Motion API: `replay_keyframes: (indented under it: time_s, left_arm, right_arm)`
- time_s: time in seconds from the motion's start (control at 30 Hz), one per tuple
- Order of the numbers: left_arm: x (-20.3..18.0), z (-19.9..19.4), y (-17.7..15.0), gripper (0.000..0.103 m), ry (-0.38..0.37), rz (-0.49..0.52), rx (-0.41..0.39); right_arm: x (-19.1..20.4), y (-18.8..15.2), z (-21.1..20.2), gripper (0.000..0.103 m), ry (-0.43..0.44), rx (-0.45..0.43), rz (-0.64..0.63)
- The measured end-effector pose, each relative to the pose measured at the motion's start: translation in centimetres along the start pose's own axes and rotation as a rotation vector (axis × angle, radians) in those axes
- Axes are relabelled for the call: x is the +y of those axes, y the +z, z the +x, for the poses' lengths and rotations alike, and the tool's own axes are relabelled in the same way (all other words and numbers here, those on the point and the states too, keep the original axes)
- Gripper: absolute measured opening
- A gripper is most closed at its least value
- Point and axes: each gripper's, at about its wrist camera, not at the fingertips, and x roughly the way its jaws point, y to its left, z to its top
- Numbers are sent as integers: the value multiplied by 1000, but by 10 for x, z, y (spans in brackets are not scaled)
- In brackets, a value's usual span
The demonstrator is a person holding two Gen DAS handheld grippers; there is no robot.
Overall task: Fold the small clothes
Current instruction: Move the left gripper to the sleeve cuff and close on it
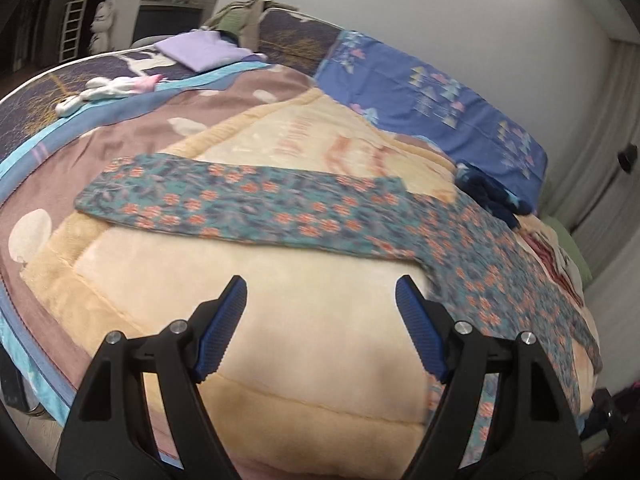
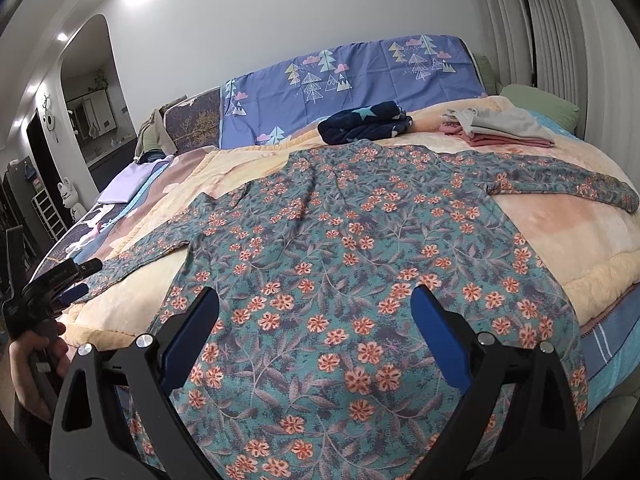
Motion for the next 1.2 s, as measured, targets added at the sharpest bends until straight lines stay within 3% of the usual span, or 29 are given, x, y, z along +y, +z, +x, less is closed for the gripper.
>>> replay_keyframes:
  time_s: [0.07, 0.17, 0.3, 0.5, 0.87, 1.07, 1.17, 1.2]
  left_arm:
    - [21, 3, 8, 78, 23, -52, -12]
    - [74, 9, 25, 77, 43, -227, -23]
    - [139, 19, 39, 76, 5, -460, 2]
    - [194, 28, 36, 76, -25, -656, 33]
    - [209, 47, 49, 69, 17, -703, 18]
    - [219, 58, 53, 55, 49, -726, 23]
    - [222, 60, 55, 41, 63, -733, 22]
    - [223, 61, 56, 33, 72, -731, 23]
  right_arm:
    - [-2, 0, 0, 97, -3, 0, 7]
    - [-6, -1, 0, 97, -2, 4, 17]
    - [-9, -2, 1, 97, -11, 15, 14]
    - [-13, -3, 4, 97, -13, 19, 32]
    - [-13, -1, 4, 97, -16, 18, 31]
    - [-17, -1, 0, 97, -20, 10, 39]
    - [-18, -2, -1, 97, -17, 12, 42]
    - [-18, -2, -1, 97, -16, 11, 42]
